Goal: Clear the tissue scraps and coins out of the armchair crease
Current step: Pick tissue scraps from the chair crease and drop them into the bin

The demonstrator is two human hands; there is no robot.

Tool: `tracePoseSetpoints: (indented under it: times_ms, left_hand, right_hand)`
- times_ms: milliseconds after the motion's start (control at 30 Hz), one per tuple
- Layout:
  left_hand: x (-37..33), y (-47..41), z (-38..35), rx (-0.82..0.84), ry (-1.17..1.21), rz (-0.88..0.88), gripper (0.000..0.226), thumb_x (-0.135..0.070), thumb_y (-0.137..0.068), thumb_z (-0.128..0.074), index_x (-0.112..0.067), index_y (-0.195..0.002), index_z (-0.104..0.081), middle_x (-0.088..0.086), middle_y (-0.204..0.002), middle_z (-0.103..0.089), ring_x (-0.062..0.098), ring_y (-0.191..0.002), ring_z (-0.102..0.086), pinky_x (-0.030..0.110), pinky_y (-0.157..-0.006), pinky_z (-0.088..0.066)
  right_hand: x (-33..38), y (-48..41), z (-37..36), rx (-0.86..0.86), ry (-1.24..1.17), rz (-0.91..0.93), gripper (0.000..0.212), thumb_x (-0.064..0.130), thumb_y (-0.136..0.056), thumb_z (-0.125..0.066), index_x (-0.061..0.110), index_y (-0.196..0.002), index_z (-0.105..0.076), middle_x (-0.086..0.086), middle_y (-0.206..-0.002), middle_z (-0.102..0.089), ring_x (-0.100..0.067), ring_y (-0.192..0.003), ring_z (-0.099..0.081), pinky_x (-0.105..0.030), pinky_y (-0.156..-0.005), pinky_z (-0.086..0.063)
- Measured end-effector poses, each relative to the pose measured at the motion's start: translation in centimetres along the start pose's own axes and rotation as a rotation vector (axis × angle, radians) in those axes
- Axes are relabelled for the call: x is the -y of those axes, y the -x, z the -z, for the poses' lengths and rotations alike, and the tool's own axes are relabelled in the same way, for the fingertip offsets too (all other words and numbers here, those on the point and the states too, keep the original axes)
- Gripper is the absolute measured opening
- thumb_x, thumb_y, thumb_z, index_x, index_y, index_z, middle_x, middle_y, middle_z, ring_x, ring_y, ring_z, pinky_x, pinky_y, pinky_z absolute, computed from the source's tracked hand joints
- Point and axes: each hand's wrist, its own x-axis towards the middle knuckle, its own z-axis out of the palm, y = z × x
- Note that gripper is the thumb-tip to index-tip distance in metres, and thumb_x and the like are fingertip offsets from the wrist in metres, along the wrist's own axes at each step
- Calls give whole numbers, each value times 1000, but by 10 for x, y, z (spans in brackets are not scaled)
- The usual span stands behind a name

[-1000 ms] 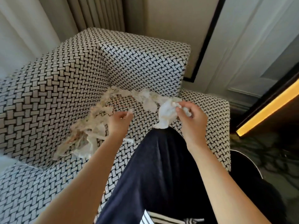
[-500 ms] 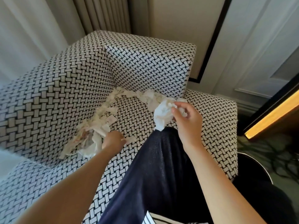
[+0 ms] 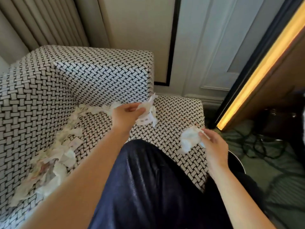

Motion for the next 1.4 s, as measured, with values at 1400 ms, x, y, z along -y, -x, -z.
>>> tracePoseSetpoints:
  times_ms: [1400]
  left_hand:
    - [111,63,-302,609,260,748,21,-8,-91,-59,-10,-112,-58,9,-123,-55,19,-118,-48,43,-96,-46]
  right_hand:
    - [-88,-51,122,-542,-104,-157,17,17,-97,-47,20,-95,-64,6,-98,-65,-9,-97,-61,-26,-87,-46]
